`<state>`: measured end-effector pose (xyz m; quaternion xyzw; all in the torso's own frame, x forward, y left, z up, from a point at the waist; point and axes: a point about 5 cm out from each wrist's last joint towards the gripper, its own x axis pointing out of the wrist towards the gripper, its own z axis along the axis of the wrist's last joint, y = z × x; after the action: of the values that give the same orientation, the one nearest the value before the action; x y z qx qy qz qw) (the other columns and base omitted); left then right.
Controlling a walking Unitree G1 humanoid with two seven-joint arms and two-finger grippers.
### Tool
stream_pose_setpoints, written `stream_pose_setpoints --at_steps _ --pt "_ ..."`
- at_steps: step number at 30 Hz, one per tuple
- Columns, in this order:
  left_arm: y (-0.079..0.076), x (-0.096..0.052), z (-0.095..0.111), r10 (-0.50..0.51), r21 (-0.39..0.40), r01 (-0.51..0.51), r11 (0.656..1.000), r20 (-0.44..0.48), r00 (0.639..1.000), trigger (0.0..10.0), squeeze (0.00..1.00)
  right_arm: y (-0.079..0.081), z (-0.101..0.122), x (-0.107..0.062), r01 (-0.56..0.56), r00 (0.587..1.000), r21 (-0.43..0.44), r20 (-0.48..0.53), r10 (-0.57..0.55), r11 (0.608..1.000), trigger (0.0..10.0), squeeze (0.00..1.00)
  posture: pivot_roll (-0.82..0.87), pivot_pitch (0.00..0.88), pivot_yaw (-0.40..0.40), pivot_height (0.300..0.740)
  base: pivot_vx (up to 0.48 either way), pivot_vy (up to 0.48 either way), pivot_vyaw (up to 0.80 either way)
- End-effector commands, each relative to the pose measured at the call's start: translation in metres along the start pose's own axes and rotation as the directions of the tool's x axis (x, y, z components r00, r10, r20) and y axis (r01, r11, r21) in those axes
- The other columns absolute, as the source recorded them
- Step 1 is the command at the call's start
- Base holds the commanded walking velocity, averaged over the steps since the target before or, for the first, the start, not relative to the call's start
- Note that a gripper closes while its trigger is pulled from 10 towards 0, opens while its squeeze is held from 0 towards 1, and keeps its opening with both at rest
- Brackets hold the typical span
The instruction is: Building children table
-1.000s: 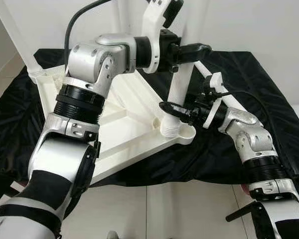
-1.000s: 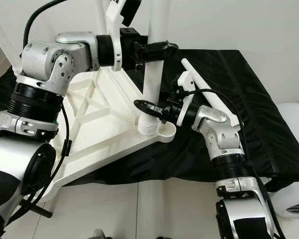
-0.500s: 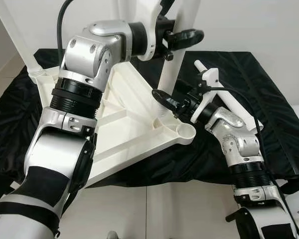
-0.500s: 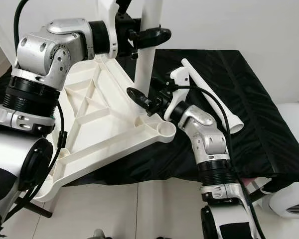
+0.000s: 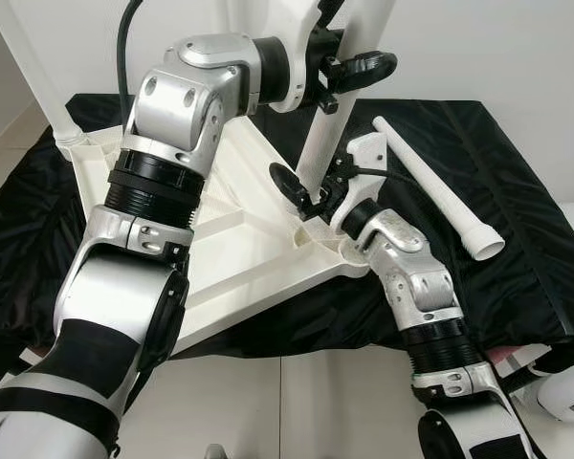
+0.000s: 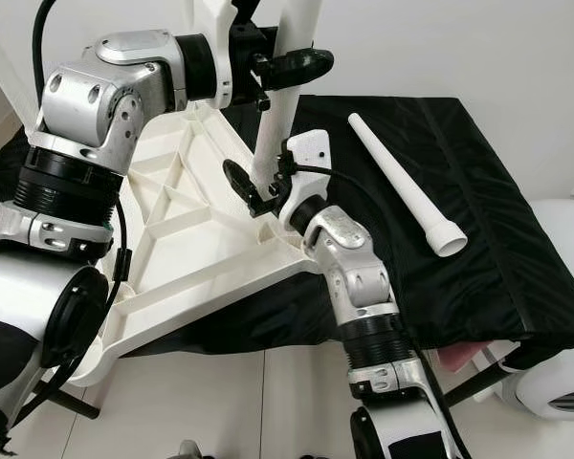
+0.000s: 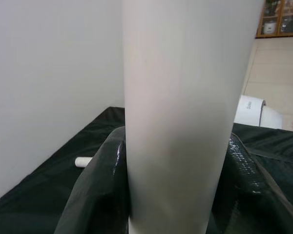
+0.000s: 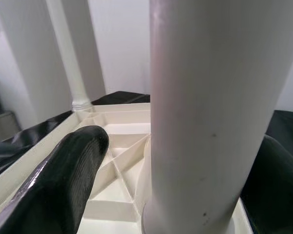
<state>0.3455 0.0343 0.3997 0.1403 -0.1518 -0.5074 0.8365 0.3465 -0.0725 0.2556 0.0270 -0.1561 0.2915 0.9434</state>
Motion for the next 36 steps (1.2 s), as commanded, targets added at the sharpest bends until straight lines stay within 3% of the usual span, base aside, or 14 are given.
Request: stream_pose_setpoints --at_steps 1,7,20,21,22,23,25,26,28,29,30,32,33,36 --pt "0.006 0.002 0.004 0.174 0.030 -0.174 0.984 0.013 0.985 10.0 0.00 0.000 0.003 0.002 0.052 0.998 -0.004 0.022 -0.052 0.999 10.0 0.00 -0.01 0.036 0.002 0.740 0.000 0.000 0.00" --pt "0.006 0.003 0.003 0.172 0.036 -0.172 0.984 0.016 0.985 10.0 0.00 -0.005 0.000 0.001 0.165 0.986 0.039 0.013 -0.165 0.986 10.0 0.00 -0.02 0.025 0.006 0.740 0.000 0.000 0.00" --pt "0.006 0.002 0.003 0.170 0.044 -0.171 0.984 0.015 0.985 10.0 0.00 -0.008 0.013 0.003 0.195 0.979 0.037 0.047 -0.197 0.980 10.0 0.00 -0.02 0.026 0.007 0.740 0.000 0.000 0.00" --pt "0.006 0.002 0.002 0.169 0.047 -0.170 0.984 0.015 0.985 10.0 0.00 -0.008 0.014 0.003 0.190 0.980 0.037 0.050 -0.192 0.981 9.6 0.00 -0.02 0.026 0.007 0.740 0.000 0.000 0.00" --pt "0.006 0.002 0.002 0.168 0.048 -0.169 0.985 0.015 0.986 10.0 0.00 -0.008 0.015 0.004 0.188 0.980 0.038 0.053 -0.190 0.981 4.8 0.00 -0.02 0.025 0.006 0.740 0.000 0.000 0.00" --pt "0.006 0.003 0.002 0.167 0.048 -0.168 0.985 0.015 0.986 10.0 0.00 -0.008 0.016 0.004 0.187 0.980 0.037 0.054 -0.189 0.982 4.2 0.00 -0.02 0.025 0.006 0.740 0.000 0.000 0.00" --pt "0.006 0.003 0.002 0.166 0.048 -0.167 0.985 0.017 0.986 10.0 0.00 -0.008 0.016 0.004 0.187 0.980 0.038 0.055 -0.189 0.982 3.9 0.00 -0.03 0.025 0.006 0.740 0.000 0.000 0.00" --pt "0.005 0.003 0.002 0.164 0.047 -0.165 0.985 0.018 0.986 10.0 0.00 -0.008 0.017 0.004 0.187 0.980 0.036 0.057 -0.189 0.982 3.0 0.00 -0.03 0.025 0.005 0.740 0.000 0.000 0.00" --pt "0.005 0.003 0.002 0.163 0.047 -0.163 0.985 0.019 0.987 10.0 0.00 -0.008 0.018 0.004 0.187 0.980 0.035 0.058 -0.189 0.982 3.0 0.00 -0.03 0.025 0.005 0.740 0.000 0.000 0.00" --pt "0.005 0.004 0.002 0.161 0.047 -0.162 0.986 0.020 0.987 10.0 0.00 -0.008 0.019 0.004 0.186 0.980 0.034 0.059 -0.188 0.982 4.7 0.00 -0.03 0.026 0.005 0.740 0.000 0.000 0.00" --pt "0.005 0.004 0.002 0.159 0.048 -0.159 0.986 0.021 0.987 10.0 0.00 -0.008 0.020 0.004 0.182 0.981 0.031 0.060 -0.184 0.983 3.8 0.00 -0.03 0.030 0.005 0.740 0.000 0.000 0.00" --pt "0.005 0.005 0.002 0.158 0.048 -0.159 0.986 0.022 0.987 10.0 0.00 -0.008 0.020 0.004 0.181 0.981 0.030 0.059 -0.183 0.983 3.8 0.00 -0.03 0.030 0.005 0.740 0.000 0.000 0.00" --pt "0.004 0.005 0.002 0.156 0.049 -0.157 0.986 0.021 0.988 10.0 0.00 -0.008 0.020 0.004 0.179 0.982 0.029 0.059 -0.181 0.983 0.0 0.00 -0.03 0.030 0.005 0.740 0.000 0.000 0.00" --pt "0.004 0.006 0.002 0.152 0.050 -0.153 0.987 0.019 0.988 10.0 0.00 -0.008 0.021 0.004 0.177 0.982 0.028 0.058 -0.179 0.984 0.0 0.00 -0.03 0.034 0.006 0.740 0.000 0.000 0.00"
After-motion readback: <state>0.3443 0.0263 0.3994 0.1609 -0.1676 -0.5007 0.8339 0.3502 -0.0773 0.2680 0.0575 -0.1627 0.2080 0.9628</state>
